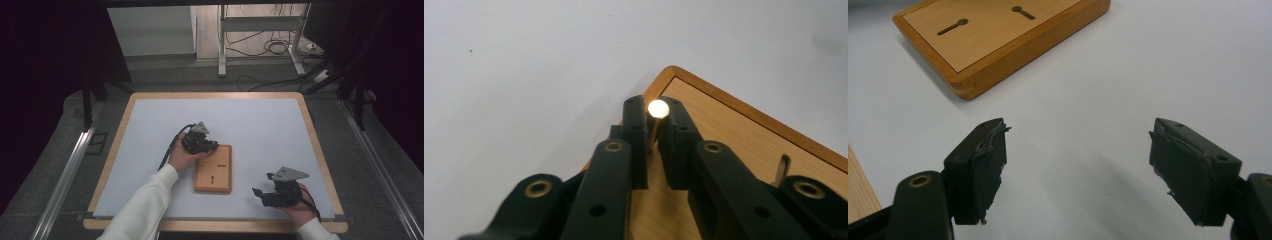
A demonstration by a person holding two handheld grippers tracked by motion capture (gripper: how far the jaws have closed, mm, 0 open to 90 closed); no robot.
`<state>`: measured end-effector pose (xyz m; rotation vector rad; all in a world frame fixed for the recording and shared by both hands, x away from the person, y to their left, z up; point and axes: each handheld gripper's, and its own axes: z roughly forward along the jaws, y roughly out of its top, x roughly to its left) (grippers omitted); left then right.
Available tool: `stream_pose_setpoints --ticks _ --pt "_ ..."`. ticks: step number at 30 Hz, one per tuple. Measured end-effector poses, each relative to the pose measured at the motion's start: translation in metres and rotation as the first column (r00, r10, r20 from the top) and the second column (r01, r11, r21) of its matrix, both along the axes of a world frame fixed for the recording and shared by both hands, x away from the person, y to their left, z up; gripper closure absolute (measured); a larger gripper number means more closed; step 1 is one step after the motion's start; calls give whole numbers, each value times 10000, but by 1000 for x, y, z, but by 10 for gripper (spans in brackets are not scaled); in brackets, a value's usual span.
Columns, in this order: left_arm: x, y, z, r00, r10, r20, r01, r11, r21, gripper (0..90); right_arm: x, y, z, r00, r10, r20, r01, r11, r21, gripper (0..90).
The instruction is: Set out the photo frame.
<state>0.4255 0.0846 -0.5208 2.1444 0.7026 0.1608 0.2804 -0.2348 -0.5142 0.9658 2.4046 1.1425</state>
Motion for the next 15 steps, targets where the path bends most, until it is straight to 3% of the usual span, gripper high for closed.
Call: stream_pose_setpoints --ticks 6,11,15 --pt "4 3 0 9995 -156 -287 152 9997 -167 842 -1 3 2 9998 129 175 -131 9998 136 223" --pt "9 6 -1 9952 -211 -952 164 9986 -499 827 -2 9 3 9994 171 292 -171 9998 -33 213" --pt "11 6 1 9923 -256 -1213 204 9988 -436 821 -5 16 6 9982 302 512 -291 9993 -223 200"
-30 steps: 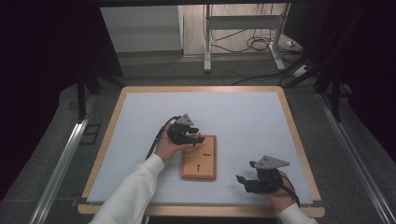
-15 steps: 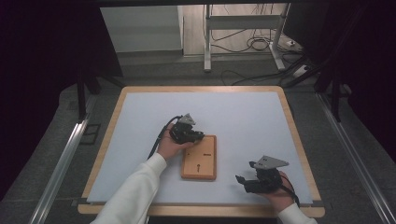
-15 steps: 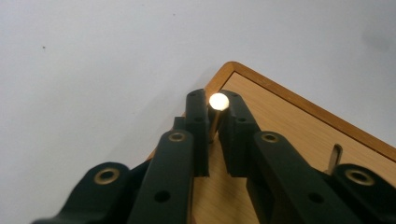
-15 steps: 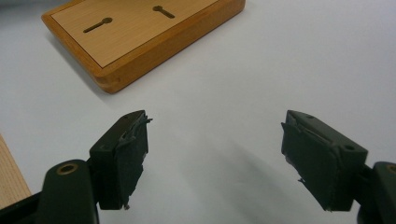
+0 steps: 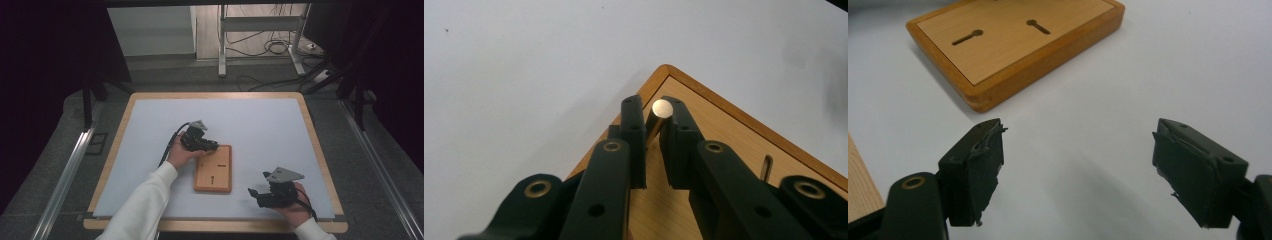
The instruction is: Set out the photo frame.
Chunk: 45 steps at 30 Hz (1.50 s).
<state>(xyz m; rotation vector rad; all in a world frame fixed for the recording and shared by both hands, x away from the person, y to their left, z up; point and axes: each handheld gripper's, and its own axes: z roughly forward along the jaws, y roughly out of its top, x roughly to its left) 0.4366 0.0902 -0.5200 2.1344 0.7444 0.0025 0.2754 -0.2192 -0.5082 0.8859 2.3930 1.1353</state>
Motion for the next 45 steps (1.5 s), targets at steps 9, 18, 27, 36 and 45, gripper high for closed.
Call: stream_pose_setpoints --ticks 9,18,27,36,45 --pt "5 2 0 9992 -123 -368 119 9999 -116 816 -8 29 4 9942 910 581 -873 9942 -630 169" --pt "10 2 1 9972 -202 -720 194 9997 -126 816 -11 56 -1 9849 1293 1152 -1114 9824 -1500 126" --pt "15 4 1 9940 -249 -1068 220 9994 -281 817 -11 90 -10 9668 1899 1708 -1408 9543 -2636 122" --pt "17 4 2 9927 -310 -1167 287 9994 -214 817 -7 118 -18 9458 2191 2397 -1214 9232 -3647 128" --pt "13 3 1 9960 -69 -885 43 9996 -294 819 -7 131 -20 9249 2490 2872 -1149 9034 -4132 243"
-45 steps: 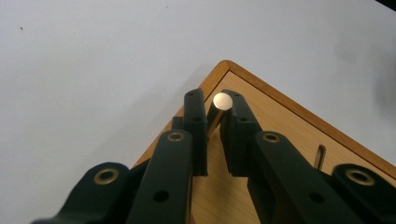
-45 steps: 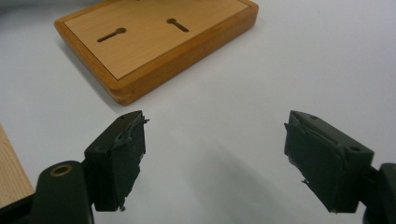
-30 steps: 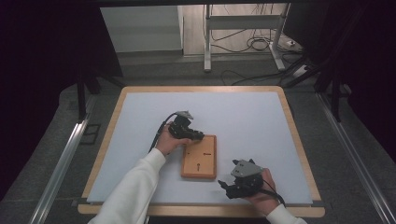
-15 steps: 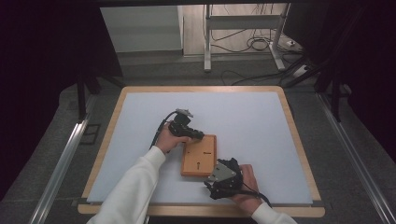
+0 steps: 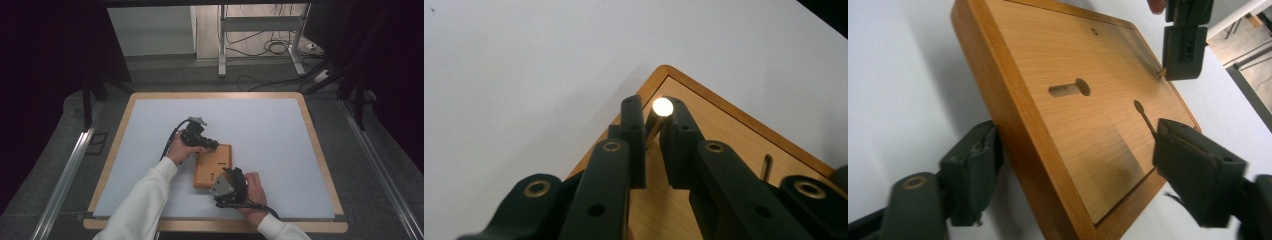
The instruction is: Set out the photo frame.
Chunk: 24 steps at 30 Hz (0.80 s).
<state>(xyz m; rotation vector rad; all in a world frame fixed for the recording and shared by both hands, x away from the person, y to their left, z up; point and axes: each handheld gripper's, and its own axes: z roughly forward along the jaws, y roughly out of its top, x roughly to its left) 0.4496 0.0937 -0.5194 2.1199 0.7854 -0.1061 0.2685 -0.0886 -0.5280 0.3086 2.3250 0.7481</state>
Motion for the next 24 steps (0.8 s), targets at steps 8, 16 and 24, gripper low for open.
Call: stream_pose_setpoints --ticks 8,16,24 --pt "-2 -2 0 9997 90 216 -94 9998 192 784 0 -2 4 9999 144 0 -144 9998 132 296" --pt "-7 3 7 9933 705 921 -752 9960 486 622 2 -6 11 9998 77 156 -84 9989 451 356" --pt "-34 33 26 9678 1568 1968 -1599 9871 -1 336 4 -9 14 9997 -46 222 33 9983 582 369"
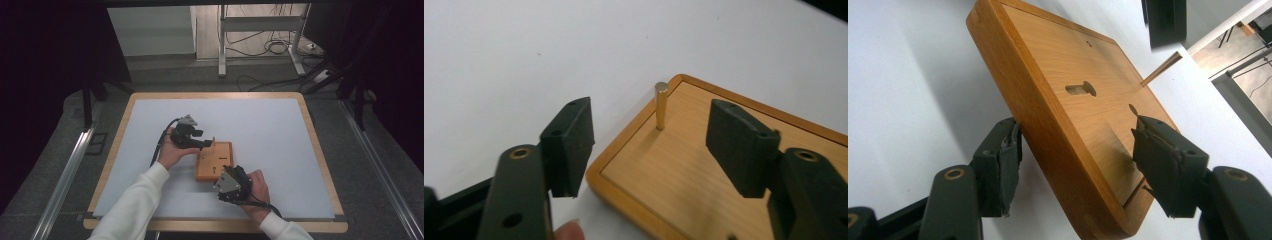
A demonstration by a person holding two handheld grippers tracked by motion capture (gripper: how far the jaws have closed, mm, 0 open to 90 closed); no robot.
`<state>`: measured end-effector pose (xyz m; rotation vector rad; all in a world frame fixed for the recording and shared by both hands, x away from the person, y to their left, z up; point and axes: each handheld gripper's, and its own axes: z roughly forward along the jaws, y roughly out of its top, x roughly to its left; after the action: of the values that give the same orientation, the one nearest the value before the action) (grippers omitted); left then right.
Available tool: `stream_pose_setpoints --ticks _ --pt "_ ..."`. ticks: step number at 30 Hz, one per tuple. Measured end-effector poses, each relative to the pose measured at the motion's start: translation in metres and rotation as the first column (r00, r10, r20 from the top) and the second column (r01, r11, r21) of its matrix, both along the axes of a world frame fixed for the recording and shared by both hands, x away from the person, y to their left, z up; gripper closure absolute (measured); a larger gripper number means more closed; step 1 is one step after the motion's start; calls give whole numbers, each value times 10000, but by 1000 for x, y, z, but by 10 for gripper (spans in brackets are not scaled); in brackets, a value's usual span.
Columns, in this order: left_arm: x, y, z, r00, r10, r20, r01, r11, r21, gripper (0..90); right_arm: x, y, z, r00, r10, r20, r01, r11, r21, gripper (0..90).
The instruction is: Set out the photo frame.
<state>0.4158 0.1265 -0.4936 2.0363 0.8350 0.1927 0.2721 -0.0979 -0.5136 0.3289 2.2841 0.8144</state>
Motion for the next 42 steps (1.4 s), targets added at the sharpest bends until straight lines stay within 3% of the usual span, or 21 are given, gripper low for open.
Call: stream_pose_setpoints --ticks 5,12,17,20,27,42 --pt "-21 31 -6 9992 377 114 -373 9987 -339 316 0 0 0 10000 -25 29 24 10000 4 373" --pt "-38 68 -29 9945 970 -389 -968 9953 92 311 1 0 3 10000 -58 10 58 10000 46 381" --pt "-43 81 -34 9938 960 -553 -945 9951 288 300 3 0 7 10000 -53 21 53 10000 22 401" --pt "-45 84 -33 9935 992 -565 -989 9951 86 300 4 0 11 10000 -56 62 56 10000 35 413" --pt "-48 80 -32 9955 839 -445 -834 9964 122 304 12 -2 23 10000 -79 31 79 10000 -28 451" --pt "-50 79 -29 9962 799 -361 -798 9968 32 304 42 2 62 9992 315 -249 -327 9982 -501 561"
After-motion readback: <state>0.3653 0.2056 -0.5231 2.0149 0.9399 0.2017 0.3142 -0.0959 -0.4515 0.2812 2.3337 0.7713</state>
